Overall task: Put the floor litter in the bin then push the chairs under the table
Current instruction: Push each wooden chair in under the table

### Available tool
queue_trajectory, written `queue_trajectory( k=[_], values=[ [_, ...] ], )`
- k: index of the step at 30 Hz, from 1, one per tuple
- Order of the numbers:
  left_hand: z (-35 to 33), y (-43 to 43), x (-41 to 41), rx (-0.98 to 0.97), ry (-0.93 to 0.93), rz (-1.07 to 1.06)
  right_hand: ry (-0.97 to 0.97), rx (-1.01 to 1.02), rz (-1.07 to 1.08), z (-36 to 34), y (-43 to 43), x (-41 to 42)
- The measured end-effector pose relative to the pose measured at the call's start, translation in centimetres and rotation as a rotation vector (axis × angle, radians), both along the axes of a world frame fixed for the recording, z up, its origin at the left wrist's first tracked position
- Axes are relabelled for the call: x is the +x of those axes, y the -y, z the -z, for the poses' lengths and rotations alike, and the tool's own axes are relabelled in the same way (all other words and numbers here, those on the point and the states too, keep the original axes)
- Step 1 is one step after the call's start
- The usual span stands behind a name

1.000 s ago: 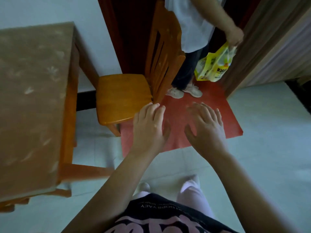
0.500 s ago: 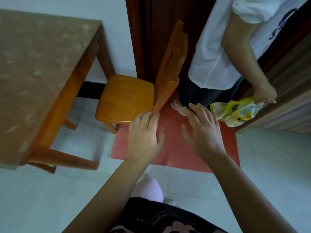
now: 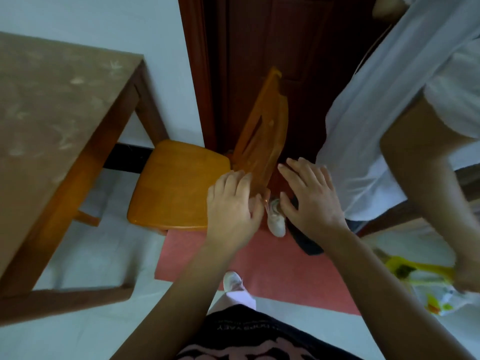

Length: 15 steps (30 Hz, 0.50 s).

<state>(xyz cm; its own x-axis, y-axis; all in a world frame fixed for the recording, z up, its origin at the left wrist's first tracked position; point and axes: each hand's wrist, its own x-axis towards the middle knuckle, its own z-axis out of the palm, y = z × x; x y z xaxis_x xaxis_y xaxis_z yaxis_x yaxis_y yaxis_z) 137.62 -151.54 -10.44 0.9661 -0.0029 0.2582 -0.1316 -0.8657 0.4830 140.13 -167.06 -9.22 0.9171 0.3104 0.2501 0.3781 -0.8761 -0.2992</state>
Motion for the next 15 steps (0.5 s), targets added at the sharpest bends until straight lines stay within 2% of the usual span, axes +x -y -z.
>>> queue_trajectory(
  k=[7, 15],
  values=[
    [0.3, 0.2, 5.4, -0.011, -0.006, 0.008, 0.029, -0.01, -0.075, 0.9, 0.4, 6.9],
    [0.8, 1.0, 7.8, -0.023, -0.04, -0.01, -0.038, -0.008, -0.169, 2.2, 1.2, 9.8]
  ],
)
